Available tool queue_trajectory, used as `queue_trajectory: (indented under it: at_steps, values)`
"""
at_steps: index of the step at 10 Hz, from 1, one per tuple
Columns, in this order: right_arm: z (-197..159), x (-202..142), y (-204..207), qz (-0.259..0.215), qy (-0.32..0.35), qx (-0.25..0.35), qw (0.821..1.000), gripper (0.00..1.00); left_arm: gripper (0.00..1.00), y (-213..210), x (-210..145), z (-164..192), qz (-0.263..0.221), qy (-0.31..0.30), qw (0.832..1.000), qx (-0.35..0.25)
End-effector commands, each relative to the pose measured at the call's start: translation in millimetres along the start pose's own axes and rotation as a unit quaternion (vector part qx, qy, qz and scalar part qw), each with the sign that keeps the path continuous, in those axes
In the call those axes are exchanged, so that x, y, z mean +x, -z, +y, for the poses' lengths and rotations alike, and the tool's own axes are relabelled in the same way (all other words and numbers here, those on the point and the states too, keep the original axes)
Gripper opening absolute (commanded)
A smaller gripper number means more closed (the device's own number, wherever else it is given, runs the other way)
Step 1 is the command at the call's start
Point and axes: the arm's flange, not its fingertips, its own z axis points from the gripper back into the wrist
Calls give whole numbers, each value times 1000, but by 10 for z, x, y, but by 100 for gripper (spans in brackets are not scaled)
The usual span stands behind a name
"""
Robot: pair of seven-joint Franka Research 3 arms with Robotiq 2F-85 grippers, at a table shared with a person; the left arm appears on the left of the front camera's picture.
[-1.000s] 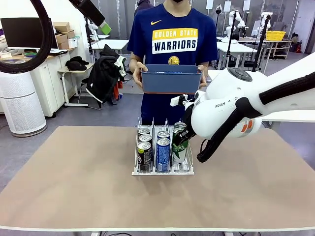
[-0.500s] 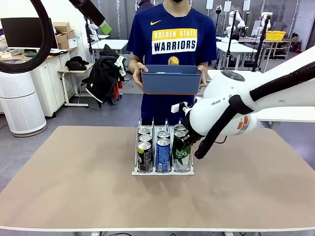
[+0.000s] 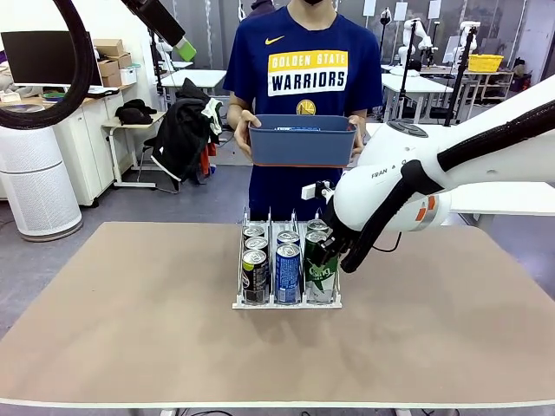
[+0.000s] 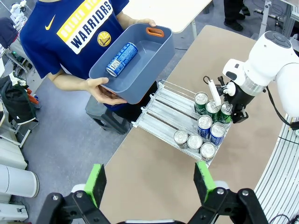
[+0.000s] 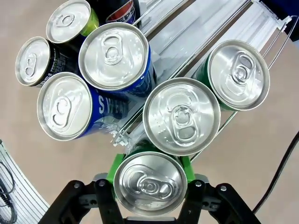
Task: Fill the beverage cans into the dispenser.
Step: Place the picked Sprite in the line of the Automatic Can Dispenser with the same cans.
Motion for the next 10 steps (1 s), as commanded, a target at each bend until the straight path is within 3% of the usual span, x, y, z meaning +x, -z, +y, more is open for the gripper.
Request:
queue_trajectory:
  at_steps: [1,2,3,4,5,10]
  values:
    - [-3,0,-1,0,0,0,1000,64,100,5,-20,4,2,-1,1000,0]
    - [12,-26,-100,13,-4,11,1000,78,100,5,-20,4,2,-1,1000,0]
    - [28,-42,-179,18,-1,12,1000,84,100,5,-20,4,2,-1,1000,0]
    - [67,-87,-271,34,10,18,999,81,100,5,-20,4,2,-1,1000,0]
    - [65,-107,-365,32,3,18,999,100,100,5,-20,4,2,-1,1000,0]
    - [77,-149,-598,23,-5,40,999,100,100,5,-20,4,2,-1,1000,0]
